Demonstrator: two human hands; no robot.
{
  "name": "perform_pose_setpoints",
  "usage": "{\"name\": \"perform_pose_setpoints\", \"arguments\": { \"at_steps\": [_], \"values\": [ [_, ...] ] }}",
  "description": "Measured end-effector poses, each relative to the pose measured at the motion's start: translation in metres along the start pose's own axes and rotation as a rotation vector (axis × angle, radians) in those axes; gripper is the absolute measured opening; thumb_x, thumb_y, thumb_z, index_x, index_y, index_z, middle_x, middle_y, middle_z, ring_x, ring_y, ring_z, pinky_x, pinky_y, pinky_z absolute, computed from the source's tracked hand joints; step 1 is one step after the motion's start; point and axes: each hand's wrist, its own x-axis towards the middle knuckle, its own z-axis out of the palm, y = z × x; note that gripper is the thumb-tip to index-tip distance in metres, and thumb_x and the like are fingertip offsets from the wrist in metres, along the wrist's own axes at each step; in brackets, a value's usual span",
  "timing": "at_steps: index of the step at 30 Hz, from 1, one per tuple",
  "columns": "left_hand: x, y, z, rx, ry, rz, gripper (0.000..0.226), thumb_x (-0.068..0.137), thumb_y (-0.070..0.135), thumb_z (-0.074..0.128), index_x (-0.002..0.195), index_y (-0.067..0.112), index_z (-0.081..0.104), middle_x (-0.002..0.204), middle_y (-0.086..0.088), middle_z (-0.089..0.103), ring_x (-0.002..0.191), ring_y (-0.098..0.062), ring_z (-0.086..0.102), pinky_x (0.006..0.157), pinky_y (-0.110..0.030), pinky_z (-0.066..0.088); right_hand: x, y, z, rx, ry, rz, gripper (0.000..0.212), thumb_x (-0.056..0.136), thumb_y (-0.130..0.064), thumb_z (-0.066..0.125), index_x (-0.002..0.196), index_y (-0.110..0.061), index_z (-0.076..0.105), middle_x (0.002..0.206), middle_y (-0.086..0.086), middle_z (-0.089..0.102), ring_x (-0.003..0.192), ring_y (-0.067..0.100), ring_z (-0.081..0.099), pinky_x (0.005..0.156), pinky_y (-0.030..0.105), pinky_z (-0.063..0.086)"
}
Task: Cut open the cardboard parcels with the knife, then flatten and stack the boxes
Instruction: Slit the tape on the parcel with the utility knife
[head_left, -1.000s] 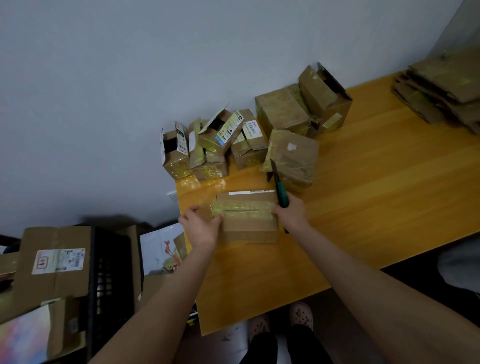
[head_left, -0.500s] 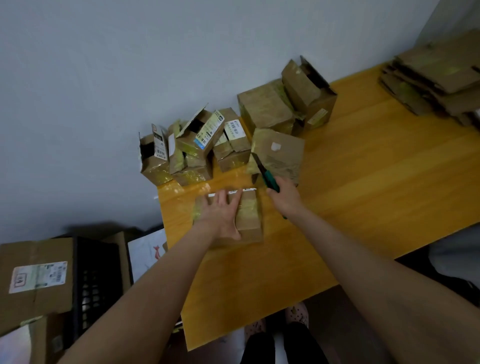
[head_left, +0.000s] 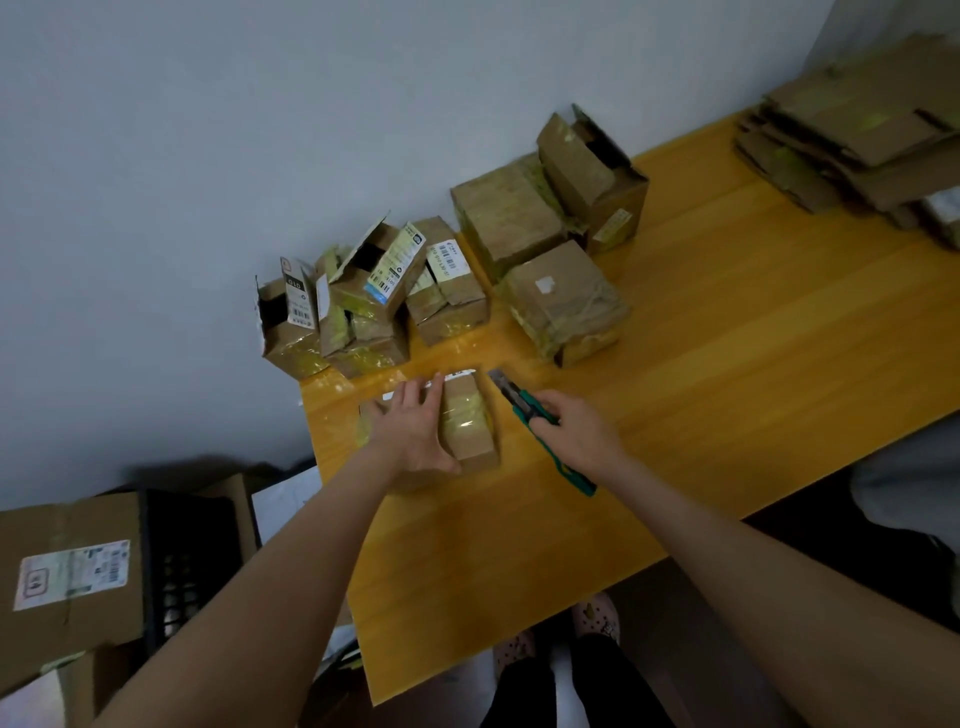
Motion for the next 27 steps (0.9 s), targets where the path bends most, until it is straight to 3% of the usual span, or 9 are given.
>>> {"name": "perform_pose_setpoints", "arguments": {
  "at_steps": [5,9,14,21,27],
  "values": [
    [-0.003,0.0,0.008,0.012,0.043,0.006,0.137,0.06,0.064,0.079,0.153,0.02,-0.012,0.158,-0.008,0.005,0.147,-0.028,0.004,0.113,-0.057,0.015,-0.006,0.001,-0.003,-0.093,-0.024,-0.01,0.042,0.093,-0.031,0.049,0.135,-0.037,0.05,0.106,-0.002,0.066,0.082,0.015,0.061,0.063,0.029,0.05],
    [-0.001,-0.002,0.008,-0.017,0.035,0.018,0.137,0.06,0.062,0.08,0.153,0.021,-0.012,0.158,-0.009,0.005,0.147,-0.029,0.004,0.114,-0.058,0.015,-0.005,-0.003,-0.003,-0.165,-0.08,-0.018,0.045,0.093,-0.033,0.049,0.137,-0.043,0.047,0.095,-0.004,0.067,0.068,0.01,0.057,0.051,0.024,0.042],
    [-0.002,-0.002,0.01,-0.03,0.054,0.017,0.136,0.06,0.061,0.08,0.154,0.021,-0.01,0.157,-0.008,0.006,0.147,-0.028,0.004,0.114,-0.058,0.012,0.001,-0.005,-0.01,-0.282,-0.138,-0.039,0.051,0.094,-0.04,0.051,0.143,-0.039,0.04,0.106,-0.005,0.066,0.081,0.015,0.062,0.064,0.032,0.053],
    [-0.006,0.0,0.011,-0.039,0.067,0.022,0.133,0.062,0.061,0.078,0.154,0.022,-0.01,0.158,-0.008,0.004,0.147,-0.027,0.002,0.114,-0.058,0.01,-0.005,-0.008,-0.009,-0.321,-0.158,-0.03,0.052,0.095,-0.037,0.051,0.145,-0.035,0.038,0.106,-0.001,0.067,0.083,0.016,0.062,0.061,0.028,0.049],
    [-0.005,-0.001,0.011,-0.063,0.064,0.018,0.132,0.063,0.06,0.079,0.154,0.022,-0.009,0.159,-0.007,0.003,0.147,-0.027,0.001,0.115,-0.057,0.009,-0.016,-0.007,-0.001,-0.35,-0.128,-0.011,0.052,0.096,-0.039,0.049,0.146,-0.035,0.037,0.084,-0.005,0.063,0.066,0.012,0.055,0.052,0.024,0.042]
  ]
}}
